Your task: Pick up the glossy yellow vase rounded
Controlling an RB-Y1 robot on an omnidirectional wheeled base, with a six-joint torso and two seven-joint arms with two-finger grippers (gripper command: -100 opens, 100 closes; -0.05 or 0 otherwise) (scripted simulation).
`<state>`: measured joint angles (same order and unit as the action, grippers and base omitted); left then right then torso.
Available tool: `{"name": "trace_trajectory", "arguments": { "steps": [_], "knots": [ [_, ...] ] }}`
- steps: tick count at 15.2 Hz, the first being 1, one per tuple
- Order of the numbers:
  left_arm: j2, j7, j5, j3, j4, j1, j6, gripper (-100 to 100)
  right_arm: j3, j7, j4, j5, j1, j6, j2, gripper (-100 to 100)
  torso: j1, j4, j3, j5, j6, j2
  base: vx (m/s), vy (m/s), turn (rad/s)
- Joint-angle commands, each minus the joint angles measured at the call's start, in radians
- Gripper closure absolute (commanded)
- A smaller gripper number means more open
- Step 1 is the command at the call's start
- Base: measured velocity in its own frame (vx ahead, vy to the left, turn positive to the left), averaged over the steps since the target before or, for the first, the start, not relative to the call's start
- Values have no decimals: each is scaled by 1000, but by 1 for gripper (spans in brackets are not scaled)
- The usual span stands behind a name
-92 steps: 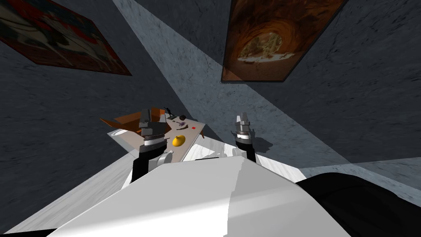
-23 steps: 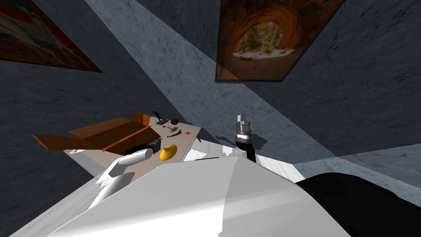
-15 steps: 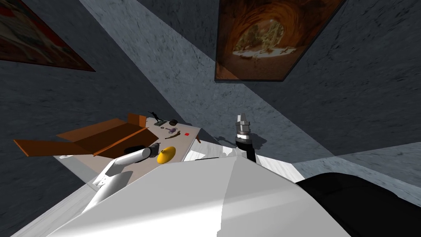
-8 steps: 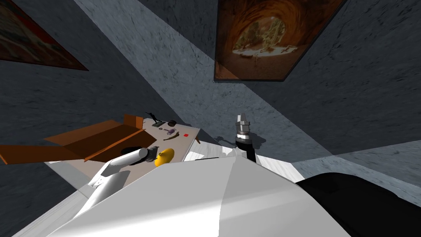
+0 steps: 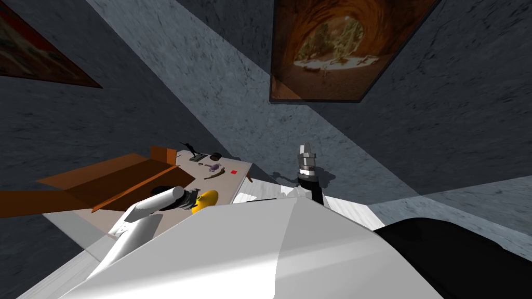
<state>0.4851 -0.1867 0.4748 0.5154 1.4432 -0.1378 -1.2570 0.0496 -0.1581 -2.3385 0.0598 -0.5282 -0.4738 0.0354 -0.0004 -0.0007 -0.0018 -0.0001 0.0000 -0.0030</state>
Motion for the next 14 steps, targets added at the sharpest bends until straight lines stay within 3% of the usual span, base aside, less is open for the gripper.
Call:
{"name": "trace_trajectory", "arguments": {
  "steps": [1, 6, 7, 11, 12, 13, 14],
  "knots": [
    [4, -2, 10, 11, -20, 8, -43, -100, 0, 0, 0, 0, 0, 0, 0, 0, 0, 0, 0, 0, 0, 0, 39, -1, -27],
    [11, -5, 26, 30, -56, 24, -112, -100, 0, 0, 0, 0, 0, 0, 0, 0, 0, 0, 0, 0, 0, 0, 36, -1, -25],
    [11, -5, 23, 25, -52, 22, -93, -100, 0, 0, 0, 0, 0, 0, 0, 0, 0, 0, 0, 0, 0, 0, 21, -4, -7],
    [-13, -3, 5, -1, -113, 34, -26, -100, 0, 0, 0, 0, 0, 0, 0, 0, 2, 0, 1, 1, 0, 3, 0, 32, -14],
    [-7, -5, 9, 5, -106, 35, -43, -100, 0, 0, 0, 0, 0, 0, 0, 0, 3, 1, 2, 1, 0, 3, -3, 28, -11],
    [-9, -5, 7, 3, -110, 36, -37, 100, 0, 0, 0, 0, 0, 0, 0, 0, 3, 1, 2, 1, 0, 3, -1, 10, -3],
    [-8, -5, 7, 3, -110, 36, -36, 100, 0, 0, 0, 0, 0, 0, 0, 0, 2, 1, 2, 0, 0, 3, 0, 0, 0]
  ]
}}
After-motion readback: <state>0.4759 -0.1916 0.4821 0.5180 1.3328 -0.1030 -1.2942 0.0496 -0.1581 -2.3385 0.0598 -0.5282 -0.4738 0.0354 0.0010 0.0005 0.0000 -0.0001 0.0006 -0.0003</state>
